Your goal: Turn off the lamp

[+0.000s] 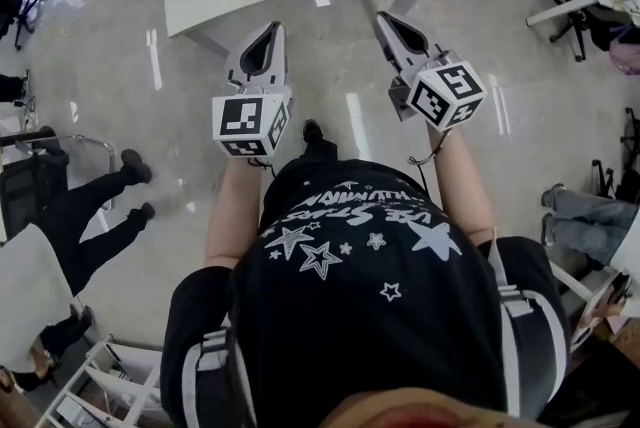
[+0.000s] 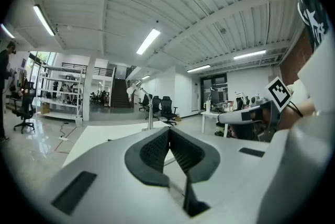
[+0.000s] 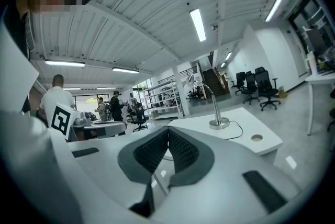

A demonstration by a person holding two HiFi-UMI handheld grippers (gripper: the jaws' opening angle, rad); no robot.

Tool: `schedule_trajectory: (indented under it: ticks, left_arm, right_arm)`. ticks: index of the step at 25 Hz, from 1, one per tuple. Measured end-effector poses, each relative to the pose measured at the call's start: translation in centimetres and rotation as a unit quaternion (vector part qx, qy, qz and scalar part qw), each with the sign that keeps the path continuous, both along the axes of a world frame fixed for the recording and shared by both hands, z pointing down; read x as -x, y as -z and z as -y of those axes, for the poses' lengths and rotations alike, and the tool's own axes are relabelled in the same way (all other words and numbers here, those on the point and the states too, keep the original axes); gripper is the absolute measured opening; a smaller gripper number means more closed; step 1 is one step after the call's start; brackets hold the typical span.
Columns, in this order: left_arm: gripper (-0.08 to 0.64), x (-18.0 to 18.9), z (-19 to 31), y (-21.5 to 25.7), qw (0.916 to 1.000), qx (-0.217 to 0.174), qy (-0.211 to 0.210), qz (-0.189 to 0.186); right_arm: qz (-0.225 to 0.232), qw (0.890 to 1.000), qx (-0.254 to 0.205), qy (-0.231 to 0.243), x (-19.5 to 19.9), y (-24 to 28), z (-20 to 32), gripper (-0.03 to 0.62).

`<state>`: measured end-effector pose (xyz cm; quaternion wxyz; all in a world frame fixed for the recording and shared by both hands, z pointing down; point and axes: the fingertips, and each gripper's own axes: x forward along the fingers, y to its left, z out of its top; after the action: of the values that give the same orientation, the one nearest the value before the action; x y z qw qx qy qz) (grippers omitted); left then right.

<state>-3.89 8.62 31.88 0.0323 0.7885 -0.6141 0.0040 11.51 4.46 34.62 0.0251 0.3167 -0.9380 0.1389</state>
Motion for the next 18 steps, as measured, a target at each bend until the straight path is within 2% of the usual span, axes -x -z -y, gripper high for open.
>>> schedule_trajectory:
  ticks: [5,12,18]
  left_arm:
    - [0.011,2.0,3.0,-0.8,0.9998,0.005,-0.013,-0.014]
    - [0.011,4.2,6.2,-0.9,0.9991,0.008,-0.041,-0.009]
    - [0.011,5.3,7.8,-2.1,0.9989,0.022,-0.039,-0.011]
  right_arm:
    - [-0.011,1.0,0.009,-0.01,2.3,-0.5,2.2,0.006]
    - [0.001,1.0,0.014,-0.022,6.4,-0.2,4.8,0.006]
    - [-0.001,0.999,0.024,-0.025,7.3,-0.8,6.2,0.006]
